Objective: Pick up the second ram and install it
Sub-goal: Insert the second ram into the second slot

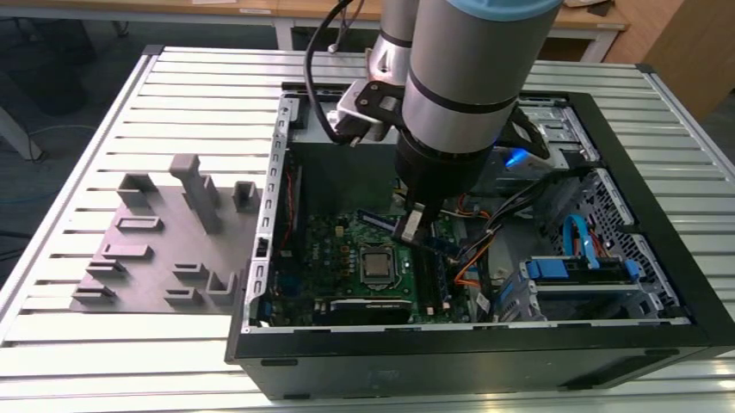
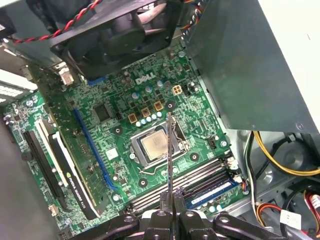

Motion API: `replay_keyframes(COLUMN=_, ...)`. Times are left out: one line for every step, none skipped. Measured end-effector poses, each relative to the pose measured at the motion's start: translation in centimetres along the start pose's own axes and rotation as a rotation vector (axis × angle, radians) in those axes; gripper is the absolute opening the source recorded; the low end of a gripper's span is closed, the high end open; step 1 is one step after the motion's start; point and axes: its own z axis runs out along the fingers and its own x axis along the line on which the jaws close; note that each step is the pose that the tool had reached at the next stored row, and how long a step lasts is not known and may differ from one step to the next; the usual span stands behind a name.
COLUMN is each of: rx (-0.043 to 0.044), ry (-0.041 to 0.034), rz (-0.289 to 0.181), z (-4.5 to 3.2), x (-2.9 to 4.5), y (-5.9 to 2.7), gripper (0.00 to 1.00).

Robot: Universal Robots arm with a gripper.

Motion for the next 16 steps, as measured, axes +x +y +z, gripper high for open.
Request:
replay_keyframes(rx=0.0005, ry=-0.0001, rz=0.006, z=0.00, x=0.00, y=0.00, gripper=0.10)
replay_keyframes(rx=0.0009, ry=-0.0003, rz=0.012, z=0.00, x=0.00, y=0.00, gripper=0.10)
replay_keyframes(rx=0.0014, ry=-0.0005, rz=0.017, z=0.00, x=0.00, y=0.00, gripper=0.10)
replay_keyframes(rx=0.0018, ry=-0.0006, rz=0.023, z=0.00, x=0.00, y=0.00, gripper=0.10)
replay_keyframes(rx=0.0023, ry=-0.0008, rz=0.028, z=0.00, x=0.00, y=0.00, gripper=0.10)
replay_keyframes(rx=0.0027, ry=-0.0010, rz=0.034, z=0.00, x=0.00, y=0.00, gripper=0.10)
replay_keyframes(rx=0.0031, ry=-0.0011, rz=0.039, z=0.00, x=0.00, y=0.00, gripper=0.10)
replay_keyframes(rx=0.0036, ry=-0.0013, rz=0.045, z=0.00, x=0.00, y=0.00, gripper=0.10)
replay_keyframes(rx=0.0041, ry=-0.0014, rz=0.051, z=0.00, x=0.00, y=0.00, gripper=0.10)
replay_keyframes(rx=0.0046, ry=-0.0016, rz=0.057, z=0.00, x=0.00, y=0.00, gripper=0.10)
replay_keyframes(rx=0.0051, ry=-0.0017, rz=0.063, z=0.00, x=0.00, y=0.00, gripper=0.10)
replay_keyframes(rx=0.0055, ry=-0.0019, rz=0.069, z=0.00, x=0.00, y=0.00, gripper=0.10)
replay_keyframes(rx=0.0059, ry=-0.0021, rz=0.075, z=0.00, x=0.00, y=0.00, gripper=0.10)
replay_keyframes(rx=0.0064, ry=-0.0023, rz=0.080, z=0.00, x=0.00, y=0.00, gripper=0.10)
replay_keyframes(rx=0.0069, ry=-0.0025, rz=0.086, z=0.01, x=0.00, y=0.00, gripper=0.10)
replay_keyframes(rx=0.0073, ry=-0.0026, rz=0.092, z=0.00, x=0.00, y=0.00, gripper=0.10)
